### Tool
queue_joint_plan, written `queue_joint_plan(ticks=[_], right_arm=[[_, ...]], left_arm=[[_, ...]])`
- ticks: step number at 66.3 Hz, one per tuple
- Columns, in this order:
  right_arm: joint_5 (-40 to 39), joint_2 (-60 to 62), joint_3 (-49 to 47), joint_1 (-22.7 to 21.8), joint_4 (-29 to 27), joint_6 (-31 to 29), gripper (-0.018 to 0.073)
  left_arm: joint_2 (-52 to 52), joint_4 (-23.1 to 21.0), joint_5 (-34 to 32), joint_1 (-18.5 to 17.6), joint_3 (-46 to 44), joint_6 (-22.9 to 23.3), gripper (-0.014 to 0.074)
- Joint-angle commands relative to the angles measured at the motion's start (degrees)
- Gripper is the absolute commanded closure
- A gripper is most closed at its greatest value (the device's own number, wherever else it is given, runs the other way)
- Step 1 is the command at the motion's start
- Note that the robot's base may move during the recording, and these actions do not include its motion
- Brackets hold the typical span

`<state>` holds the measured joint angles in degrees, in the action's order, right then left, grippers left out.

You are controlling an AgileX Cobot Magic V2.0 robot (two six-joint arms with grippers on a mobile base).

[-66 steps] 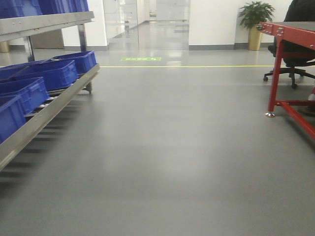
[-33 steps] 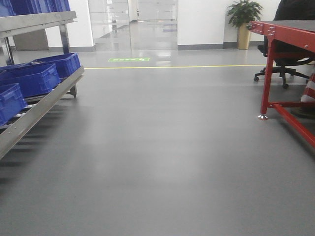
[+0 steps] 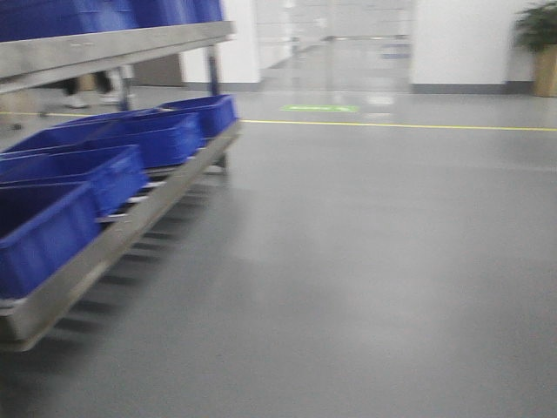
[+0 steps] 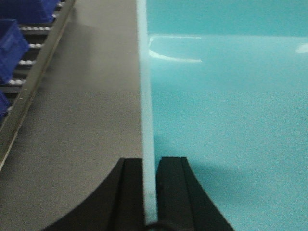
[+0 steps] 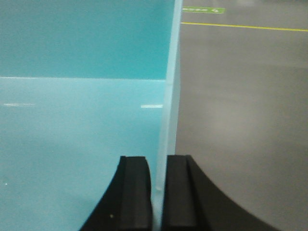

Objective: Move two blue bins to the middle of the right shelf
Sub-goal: 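Drive the base along the aisle carrying the teal bin in both grippers, then turn and approach the facing shelf of blue bins holding the teal bin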

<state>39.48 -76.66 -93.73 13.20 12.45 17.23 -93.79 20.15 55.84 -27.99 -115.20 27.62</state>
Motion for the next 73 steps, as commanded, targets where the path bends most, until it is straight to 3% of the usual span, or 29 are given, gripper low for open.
queue_joint_plan(ticks=[1,73], right_arm=[[-2.7,0.6,-1.0,0.1,-0.3,-0.8,0.0726],[-2.7,0.6,-1.0,0.1,-0.3,-0.8,0.0726]], left_arm=[[-0.5,1.7,-4.3,0.3,-0.8,0.0,0.0707],[-3.7,2.2,-5.9,0.3,-0.8,0.0,0.0707]])
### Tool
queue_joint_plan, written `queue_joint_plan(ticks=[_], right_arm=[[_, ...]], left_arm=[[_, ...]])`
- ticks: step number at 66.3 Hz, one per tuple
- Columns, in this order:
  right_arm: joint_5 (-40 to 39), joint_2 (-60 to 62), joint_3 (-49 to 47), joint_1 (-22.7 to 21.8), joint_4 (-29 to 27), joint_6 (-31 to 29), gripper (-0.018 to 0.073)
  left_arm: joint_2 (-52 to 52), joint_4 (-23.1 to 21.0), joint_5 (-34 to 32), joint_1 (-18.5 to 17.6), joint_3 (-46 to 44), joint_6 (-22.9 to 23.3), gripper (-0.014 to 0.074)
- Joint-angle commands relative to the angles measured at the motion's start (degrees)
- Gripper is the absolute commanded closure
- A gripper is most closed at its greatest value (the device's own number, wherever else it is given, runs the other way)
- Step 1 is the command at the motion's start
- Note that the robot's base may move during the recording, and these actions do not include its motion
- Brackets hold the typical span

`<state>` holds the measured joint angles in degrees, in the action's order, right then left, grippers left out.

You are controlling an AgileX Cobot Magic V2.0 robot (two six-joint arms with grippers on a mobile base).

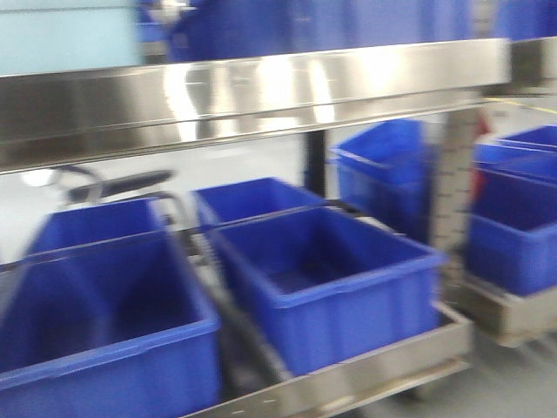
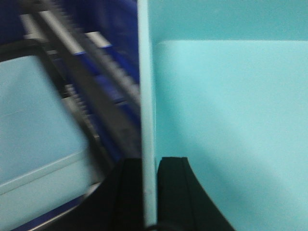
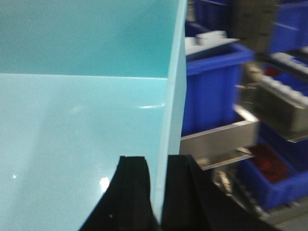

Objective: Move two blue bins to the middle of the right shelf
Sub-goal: 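Turn and approach the facing shelf of blue bins holding the teal bin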

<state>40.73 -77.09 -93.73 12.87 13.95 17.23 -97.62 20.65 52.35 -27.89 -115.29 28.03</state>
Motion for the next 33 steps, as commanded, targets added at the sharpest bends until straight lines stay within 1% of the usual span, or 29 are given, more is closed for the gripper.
queue_joint_plan(ticks=[1,33], right_arm=[[-3.9,1.1,-1.0,0.5,-1.8,-0.8,0.0726],[-3.9,1.1,-1.0,0.5,-1.8,-0.8,0.0726]], left_arm=[[0.1,1.7,-2.4,0.2,-0.7,-0.4,0.0707],[0.1,1.7,-2.4,0.2,-0.7,-0.4,0.0707]])
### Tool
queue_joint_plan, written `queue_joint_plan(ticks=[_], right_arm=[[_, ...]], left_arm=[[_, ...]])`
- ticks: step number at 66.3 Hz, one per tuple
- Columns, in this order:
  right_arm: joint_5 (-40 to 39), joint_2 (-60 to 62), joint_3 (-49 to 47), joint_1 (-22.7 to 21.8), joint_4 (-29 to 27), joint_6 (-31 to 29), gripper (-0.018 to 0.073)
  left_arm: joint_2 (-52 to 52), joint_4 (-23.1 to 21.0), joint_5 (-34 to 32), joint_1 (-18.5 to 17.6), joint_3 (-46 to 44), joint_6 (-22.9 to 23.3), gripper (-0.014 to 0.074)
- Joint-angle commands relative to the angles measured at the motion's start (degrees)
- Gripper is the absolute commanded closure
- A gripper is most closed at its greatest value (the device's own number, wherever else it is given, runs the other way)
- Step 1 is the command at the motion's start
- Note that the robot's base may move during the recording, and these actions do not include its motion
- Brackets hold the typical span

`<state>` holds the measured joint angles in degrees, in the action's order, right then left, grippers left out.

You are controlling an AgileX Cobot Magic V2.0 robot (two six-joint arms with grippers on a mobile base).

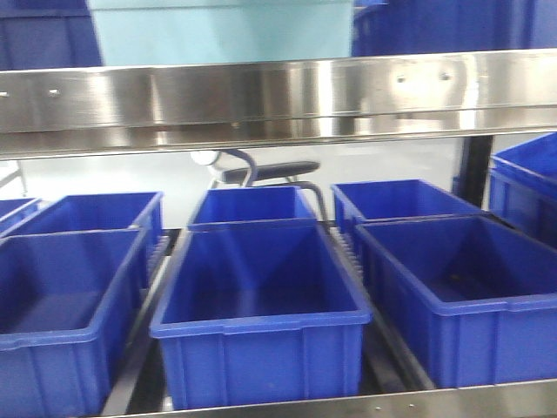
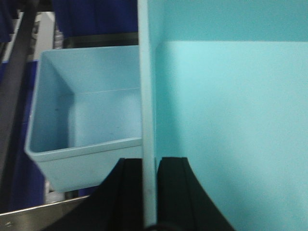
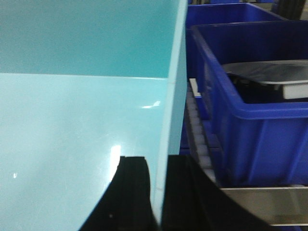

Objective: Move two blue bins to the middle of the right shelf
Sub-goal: 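Turn and approach the facing shelf of blue bins holding the teal bin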

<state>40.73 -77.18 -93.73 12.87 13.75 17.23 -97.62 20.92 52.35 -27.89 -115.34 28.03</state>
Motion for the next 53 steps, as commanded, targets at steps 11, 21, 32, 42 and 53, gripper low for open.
queue_joint_plan(ticks=[11,21,32,42,53], right_arm=[[-3.9,1.2,-1.0,0.5,-1.6,-0.8,0.0726],[-4.0,1.2,-1.0,0.5,-1.6,-0.8,0.0726],[-4.0,1.2,-1.0,0.5,-1.6,-0.8,0.0726],[-4.0,1.2,-1.0,0.5,-1.6,-0.8,0.0726],[-4.0,1.2,-1.0,0.5,-1.6,-0.8,0.0726]], left_arm=[[0.1,1.4,-2.4,0.2,-0.7,-0.4,0.0707],[0.1,1.4,-2.4,0.2,-0.7,-0.4,0.0707],[0.1,1.4,-2.4,0.2,-0.7,-0.4,0.0707],[0.1,1.4,-2.4,0.2,-0.7,-0.4,0.0707],[0.1,1.4,-2.4,0.2,-0.7,-0.4,0.0707]])
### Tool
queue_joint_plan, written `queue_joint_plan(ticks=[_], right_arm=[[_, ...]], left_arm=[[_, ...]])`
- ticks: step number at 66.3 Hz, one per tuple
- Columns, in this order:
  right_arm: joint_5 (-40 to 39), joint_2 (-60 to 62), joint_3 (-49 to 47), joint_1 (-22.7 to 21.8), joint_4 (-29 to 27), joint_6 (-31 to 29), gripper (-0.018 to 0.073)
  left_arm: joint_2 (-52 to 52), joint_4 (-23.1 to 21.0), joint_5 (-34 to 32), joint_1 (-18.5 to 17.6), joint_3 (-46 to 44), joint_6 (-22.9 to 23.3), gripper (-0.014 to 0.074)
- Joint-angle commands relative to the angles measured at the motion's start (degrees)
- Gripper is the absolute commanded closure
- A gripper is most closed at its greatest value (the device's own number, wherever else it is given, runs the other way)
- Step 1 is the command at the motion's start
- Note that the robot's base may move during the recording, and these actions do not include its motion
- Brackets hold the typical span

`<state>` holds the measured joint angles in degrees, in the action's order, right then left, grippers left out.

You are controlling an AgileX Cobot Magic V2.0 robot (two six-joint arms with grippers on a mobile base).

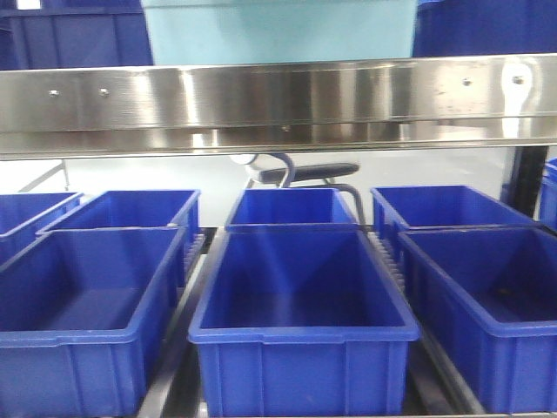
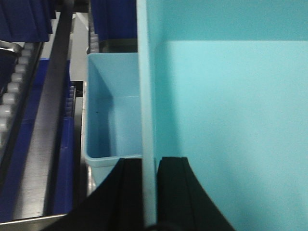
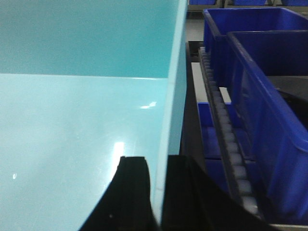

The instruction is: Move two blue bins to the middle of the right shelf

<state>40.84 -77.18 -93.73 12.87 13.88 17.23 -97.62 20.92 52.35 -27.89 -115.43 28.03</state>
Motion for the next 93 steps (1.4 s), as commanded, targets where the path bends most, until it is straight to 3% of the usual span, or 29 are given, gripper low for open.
queue_joint_plan(ticks=[1,93], right_arm=[[-4.1,1.2,-1.0,0.5,-1.7,-0.8,0.0726],[-4.1,1.2,-1.0,0.5,-1.7,-0.8,0.0726]], left_arm=[[0.1,1.4,-2.4,0.2,-0.6,-0.4,0.0707],[0.1,2.9,-2.4,0.2,-0.6,-0.4,0.0707]])
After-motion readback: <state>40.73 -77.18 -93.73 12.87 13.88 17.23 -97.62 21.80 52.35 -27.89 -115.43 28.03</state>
